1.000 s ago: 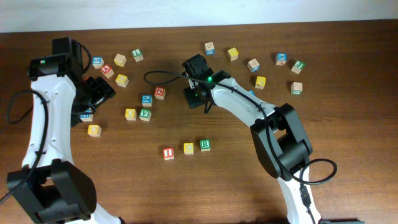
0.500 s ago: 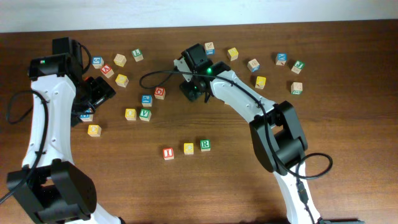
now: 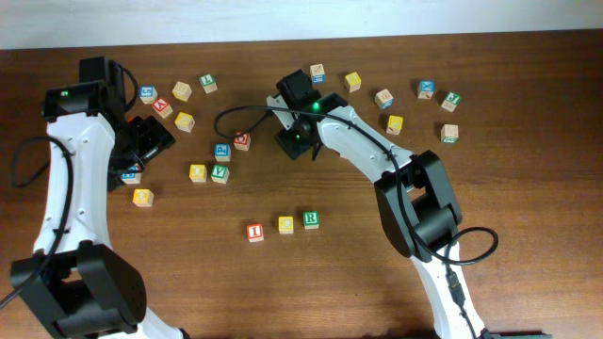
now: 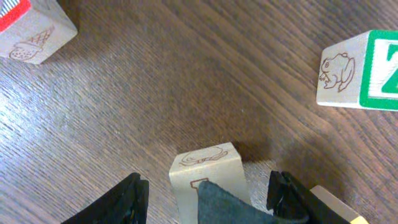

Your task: Spell out ICRA

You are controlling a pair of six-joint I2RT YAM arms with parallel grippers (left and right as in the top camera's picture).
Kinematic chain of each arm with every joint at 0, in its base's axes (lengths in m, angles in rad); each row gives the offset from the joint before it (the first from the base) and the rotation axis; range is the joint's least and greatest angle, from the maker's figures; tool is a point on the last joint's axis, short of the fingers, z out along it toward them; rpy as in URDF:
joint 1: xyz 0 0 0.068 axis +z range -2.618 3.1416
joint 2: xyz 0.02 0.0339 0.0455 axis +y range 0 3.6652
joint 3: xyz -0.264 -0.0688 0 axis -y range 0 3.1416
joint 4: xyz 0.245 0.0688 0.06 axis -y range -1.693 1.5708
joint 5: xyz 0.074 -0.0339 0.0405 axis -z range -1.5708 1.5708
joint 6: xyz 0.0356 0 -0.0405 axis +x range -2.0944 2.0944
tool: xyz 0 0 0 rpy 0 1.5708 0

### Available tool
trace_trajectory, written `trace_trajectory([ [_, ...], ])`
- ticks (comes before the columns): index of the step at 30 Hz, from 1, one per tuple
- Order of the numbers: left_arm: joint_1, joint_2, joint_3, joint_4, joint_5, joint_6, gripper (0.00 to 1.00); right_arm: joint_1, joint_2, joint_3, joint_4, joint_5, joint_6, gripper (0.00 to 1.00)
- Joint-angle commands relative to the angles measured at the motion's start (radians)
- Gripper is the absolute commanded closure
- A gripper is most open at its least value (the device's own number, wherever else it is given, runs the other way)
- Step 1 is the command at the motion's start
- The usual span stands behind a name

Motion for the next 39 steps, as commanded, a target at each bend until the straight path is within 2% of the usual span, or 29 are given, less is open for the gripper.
trace_trajectory([
  [1,0.0,-0.014,0.004,-0.001,-0.001,-0.01,0.01,-0.001,0.013,0.02,0.007,-0.012,0.015,0.62],
  [2,0.0,-0.014,0.004,-0.001,-0.001,-0.01,0.01,-0.001,0.015,0.016,0.003,-0.011,0.015,0.66],
  [8,0.0,-0.014,0.004,-0.001,-0.001,-0.01,0.01,0.0,0.015,0.015,-0.01,0.137,0.045,0.71],
  [11,0.0,-0.014,0.004,0.0,-0.001,-0.01,0.01,0.036,0.014,0.015,-0.011,0.338,0.044,0.75],
  [15,0.0,-0.014,0.004,-0.001,-0.001,-0.01,0.01,0.156,0.015,0.015,-0.017,0.634,0.04,0.75],
  [17,0.0,-0.014,0.004,-0.001,-0.001,-0.01,0.01,0.183,0.018,0.008,-0.034,0.685,0.044,0.77],
  [18,0.0,-0.014,0.004,-0.001,-0.001,-0.01,0.01,0.182,0.018,0.0,-0.034,0.737,0.091,0.77],
  [24,0.0,-0.014,0.004,-0.001,-0.001,-0.01,0.01,0.177,0.063,-0.075,-0.008,0.77,0.113,0.76],
  [26,0.0,-0.014,0.004,0.0,-0.001,-0.01,0.01,0.204,0.063,-0.075,-0.014,0.768,0.113,0.68],
  [30,0.0,-0.014,0.004,-0.001,-0.001,-0.01,0.01,0.265,0.063,-0.075,-0.015,0.766,0.113,0.63],
  [32,0.0,-0.014,0.004,-0.001,-0.001,-0.01,0.01,0.286,0.061,-0.059,-0.036,0.685,0.123,0.52],
  [34,0.0,-0.014,0.004,0.0,-0.001,-0.01,0.01,0.278,0.059,0.031,-0.132,0.597,0.166,0.48],
  [35,0.0,-0.014,0.004,0.0,-0.001,-0.01,0.01,0.261,0.055,0.144,-0.24,0.506,0.202,0.43],
  [37,0.0,-0.014,0.004,-0.001,-0.001,-0.01,0.01,0.198,0.055,0.356,-0.412,0.336,0.242,0.42],
  [38,0.0,-0.014,0.004,0.0,-0.001,-0.01,0.01,0.155,0.055,0.433,-0.47,0.241,0.121,0.42],
  [39,0.0,-0.014,0.004,-0.001,-0.001,-0.01,0.01,0.118,0.055,0.446,-0.48,0.153,-0.01,0.25],
])
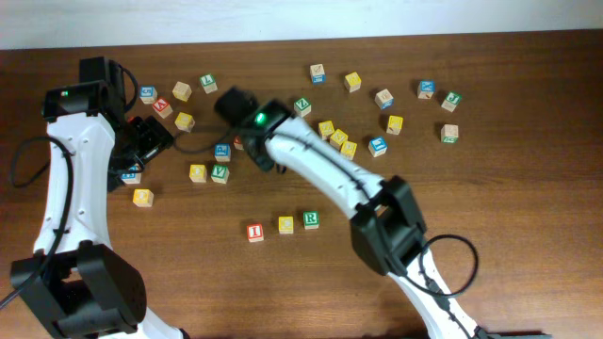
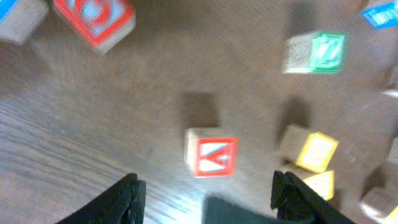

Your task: Spell out ICRA

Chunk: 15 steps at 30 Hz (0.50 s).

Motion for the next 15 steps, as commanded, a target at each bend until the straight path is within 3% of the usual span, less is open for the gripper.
trace_trajectory([
  [1,0.0,-0.014,0.004,0.0,-0.002,-0.01,0.01,-0.125,-0.001,0.068,-0.031,-0.312,-0.228,0.21],
  [2,0.0,-0.014,0.004,0.0,-0.002,-0.01,0.01,-0.159,0.013,0.054,-0.029,-0.389,-0.229,0.23],
  [3,0.0,-0.014,0.004,0.0,-0.002,-0.01,0.01,-0.188,0.023,0.013,0.011,-0.441,-0.235,0.47],
  [5,0.0,-0.014,0.004,0.0,-0.002,-0.01,0.01,-0.211,0.031,-0.067,0.106,-0.517,-0.225,0.77],
  [6,0.0,-0.014,0.004,0.0,-0.002,-0.01,0.01,-0.211,0.031,-0.098,0.15,-0.521,-0.223,0.86],
  [9,0.0,-0.014,0.004,0.0,-0.002,-0.01,0.01,-0.211,0.033,-0.148,0.208,-0.508,-0.185,0.96],
  [13,0.001,-0.014,0.004,0.0,-0.002,-0.01,0.01,-0.21,0.032,-0.148,0.163,-0.437,-0.167,0.96],
  [15,-0.001,-0.014,0.004,0.0,-0.002,-0.01,0.01,-0.21,0.027,-0.147,0.095,-0.437,-0.062,0.96],
])
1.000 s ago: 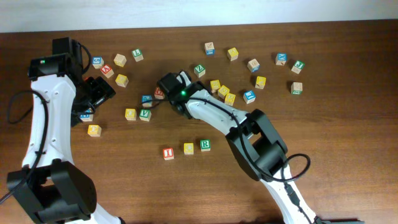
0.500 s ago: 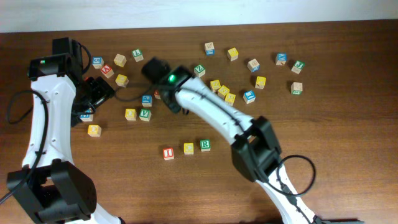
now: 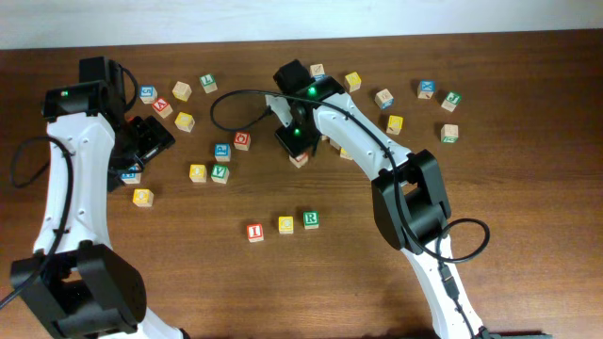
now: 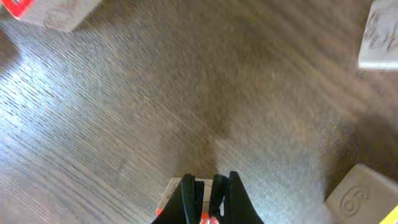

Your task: Spell out ICRA

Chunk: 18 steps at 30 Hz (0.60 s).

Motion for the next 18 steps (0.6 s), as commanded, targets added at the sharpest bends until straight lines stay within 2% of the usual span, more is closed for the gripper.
trace_trajectory([
  [1,-0.001,-0.014,0.004,0.0,-0.001,-0.01,0.01,-0.003,-0.003,-0.005,-0.087,0.012,0.126,0.94],
  [5,0.003,-0.014,0.004,0.003,-0.002,-0.01,0.01,-0.003,-0.014,0.044,-0.273,0.012,0.219,0.92],
  [6,0.003,-0.014,0.004,0.003,-0.002,-0.01,0.01,-0.003,-0.014,0.07,-0.325,0.012,0.219,0.87],
  [7,0.003,-0.014,0.004,0.003,-0.002,-0.01,0.01,-0.003,-0.014,0.087,-0.356,0.013,0.219,0.53],
  [10,0.002,-0.014,0.004,0.003,-0.002,-0.01,0.01,-0.002,-0.014,0.085,-0.399,0.013,0.219,0.23],
  [11,0.002,-0.014,0.004,0.003,-0.001,-0.01,0.01,-0.002,-0.014,0.085,-0.42,0.013,0.22,0.2],
  [13,0.002,-0.014,0.004,0.003,-0.002,-0.01,0.01,0.0,-0.012,0.068,-0.433,0.013,0.182,0.22],
  [17,0.002,-0.014,0.004,0.003,-0.002,-0.01,0.01,0.035,-0.012,-0.005,-0.413,0.013,0.185,0.34],
  [18,0.002,-0.014,0.004,0.003,-0.001,-0.01,0.01,0.05,-0.012,-0.005,-0.403,0.013,0.185,0.41],
])
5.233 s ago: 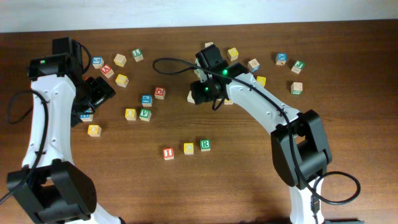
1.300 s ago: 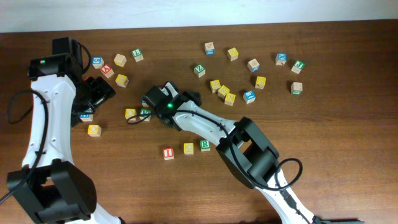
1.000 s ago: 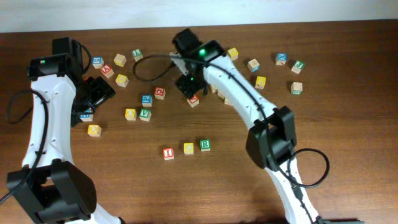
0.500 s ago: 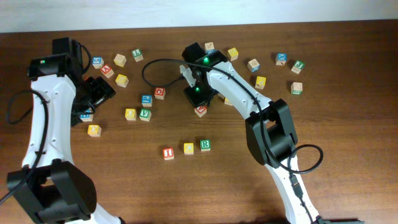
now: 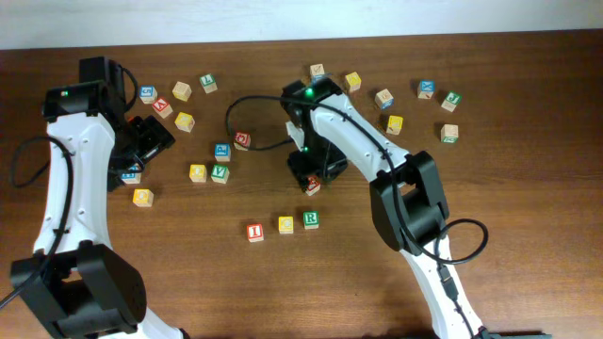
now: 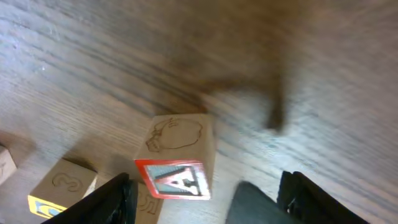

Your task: Spell out ICRA

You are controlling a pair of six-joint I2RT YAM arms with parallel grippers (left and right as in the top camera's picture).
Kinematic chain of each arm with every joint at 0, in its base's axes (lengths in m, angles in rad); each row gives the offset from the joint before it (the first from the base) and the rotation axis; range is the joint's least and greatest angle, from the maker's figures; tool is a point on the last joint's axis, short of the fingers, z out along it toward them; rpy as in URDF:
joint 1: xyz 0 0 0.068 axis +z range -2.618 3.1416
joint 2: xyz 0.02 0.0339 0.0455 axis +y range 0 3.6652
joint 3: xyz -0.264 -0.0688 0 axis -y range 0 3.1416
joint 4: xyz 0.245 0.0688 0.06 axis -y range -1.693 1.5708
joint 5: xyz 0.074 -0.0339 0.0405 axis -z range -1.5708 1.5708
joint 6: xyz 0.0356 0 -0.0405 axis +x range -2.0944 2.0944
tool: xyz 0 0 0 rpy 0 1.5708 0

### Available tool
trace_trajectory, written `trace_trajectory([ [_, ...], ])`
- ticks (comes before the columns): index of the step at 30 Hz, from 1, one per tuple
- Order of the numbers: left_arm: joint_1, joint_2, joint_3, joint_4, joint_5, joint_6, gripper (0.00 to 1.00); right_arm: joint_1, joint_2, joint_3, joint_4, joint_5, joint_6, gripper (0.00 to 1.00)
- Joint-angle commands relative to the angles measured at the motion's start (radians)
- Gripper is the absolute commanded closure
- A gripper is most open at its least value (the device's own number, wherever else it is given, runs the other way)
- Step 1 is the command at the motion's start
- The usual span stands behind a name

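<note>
The red A block (image 6: 177,165) sits between the wide-apart fingers of my right gripper (image 6: 205,186), nearer the left finger (image 6: 118,199) and touching neither. From overhead, the right gripper (image 5: 306,174) stands just behind the row of I (image 5: 254,232), C (image 5: 285,224) and R (image 5: 310,219), with the A block (image 5: 312,185) at its tips. A yellow block (image 6: 62,183) of the row shows at the lower left of the wrist view. My left gripper (image 5: 143,139) hangs at the far left, and its jaws cannot be made out.
Loose letter blocks lie at the back left, among them a red one (image 5: 242,140), a blue one (image 5: 221,151) and a yellow one (image 5: 197,172). More lie at the back right, such as a yellow block (image 5: 394,124) and a green one (image 5: 451,100). The right arm's cable (image 5: 247,104) loops over the middle.
My right gripper was shut at the table's middle with the red block at its tips. Now it is closer to the I, C, R row and open, with the A block loose between its fingers. The left arm is unchanged.
My right gripper was first open over a plain block at the middle back. Then it was open further left, above a red block. Then it was shut at the middle with that block. Now it stands open behind the row, with the A block under it.
</note>
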Motion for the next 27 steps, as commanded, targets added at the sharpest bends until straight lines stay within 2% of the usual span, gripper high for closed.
trace_trajectory([
  [1,0.002,-0.014,0.004,0.001,-0.001,-0.01,0.01,0.042,-0.011,-0.006,0.018,0.01,-0.006,0.47],
  [5,0.002,-0.014,0.004,0.001,-0.001,-0.01,0.01,0.053,-0.011,-0.006,0.014,0.08,0.028,0.53],
  [7,0.002,-0.014,0.004,0.001,-0.001,-0.01,0.01,0.055,-0.011,-0.006,0.007,0.076,0.028,0.6],
  [22,0.002,-0.014,0.004,0.001,-0.001,-0.01,0.01,0.071,-0.011,-0.022,0.038,0.085,0.027,0.6],
  [27,0.002,-0.014,0.004,0.001,-0.001,-0.01,0.01,0.072,-0.011,-0.022,0.035,0.084,0.028,0.7],
])
